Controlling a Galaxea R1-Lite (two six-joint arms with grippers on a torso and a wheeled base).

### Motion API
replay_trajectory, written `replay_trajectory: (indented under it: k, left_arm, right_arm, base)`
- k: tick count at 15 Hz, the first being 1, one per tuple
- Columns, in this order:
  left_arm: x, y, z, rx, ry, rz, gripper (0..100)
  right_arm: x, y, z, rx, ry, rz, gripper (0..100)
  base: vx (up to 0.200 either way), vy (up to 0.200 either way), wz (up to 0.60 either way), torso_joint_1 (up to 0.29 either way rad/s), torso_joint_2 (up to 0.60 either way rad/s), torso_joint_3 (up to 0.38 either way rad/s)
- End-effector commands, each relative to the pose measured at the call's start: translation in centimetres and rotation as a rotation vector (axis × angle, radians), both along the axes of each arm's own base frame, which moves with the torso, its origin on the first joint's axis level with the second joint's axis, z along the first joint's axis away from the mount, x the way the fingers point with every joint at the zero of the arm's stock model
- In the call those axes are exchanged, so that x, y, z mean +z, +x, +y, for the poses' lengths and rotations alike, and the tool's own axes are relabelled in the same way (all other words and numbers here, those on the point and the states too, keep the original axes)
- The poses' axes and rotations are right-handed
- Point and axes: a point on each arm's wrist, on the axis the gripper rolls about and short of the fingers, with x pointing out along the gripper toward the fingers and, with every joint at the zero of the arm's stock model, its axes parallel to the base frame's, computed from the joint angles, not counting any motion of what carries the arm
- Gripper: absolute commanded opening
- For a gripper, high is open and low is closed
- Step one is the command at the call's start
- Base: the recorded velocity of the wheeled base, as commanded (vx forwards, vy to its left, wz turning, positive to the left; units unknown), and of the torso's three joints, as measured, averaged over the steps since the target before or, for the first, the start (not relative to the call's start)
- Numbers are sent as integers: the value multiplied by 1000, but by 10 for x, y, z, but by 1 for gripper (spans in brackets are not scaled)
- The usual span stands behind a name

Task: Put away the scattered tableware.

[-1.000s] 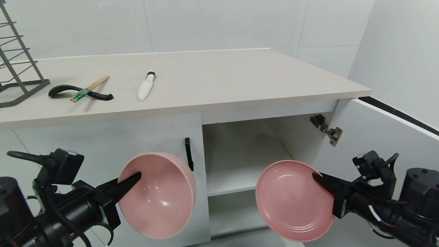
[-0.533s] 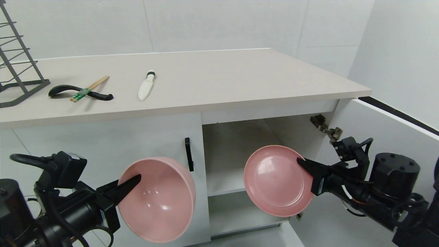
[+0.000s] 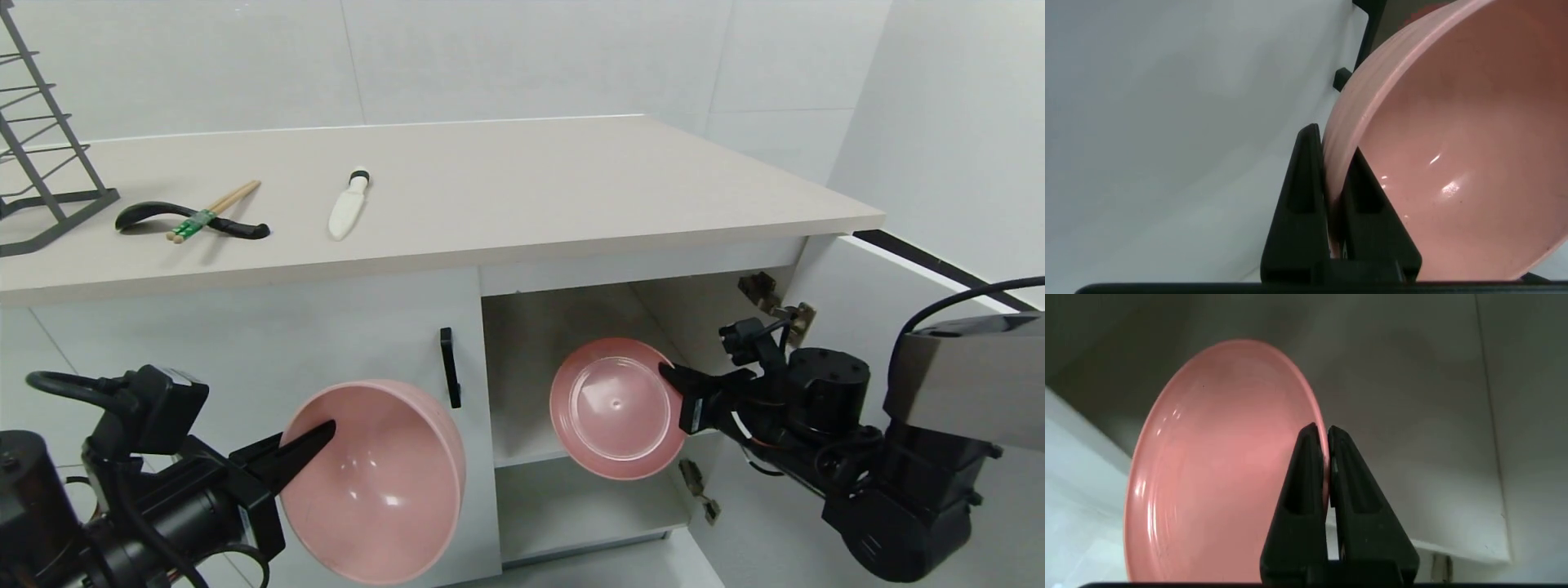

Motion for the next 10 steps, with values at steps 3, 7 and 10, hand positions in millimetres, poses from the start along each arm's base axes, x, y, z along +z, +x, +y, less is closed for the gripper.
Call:
replay_trajectory:
  k: [3,7,10]
  left_arm:
    - [0,0,0,-1,0,2,0]
    - [-1,0,0,1,1,3,0]
    - [-1,0,0,1,2,7,0]
  right_arm:
    - [-31,26,17,9,64,42,0]
    - [-45,42,25,11,85,41,0]
    - [-48,58,28,2,82,55,0]
  base:
    - [0,0,0,0,0,0]
    - [0,0,0,0,0,0]
    - [0,0,0,0,0,0]
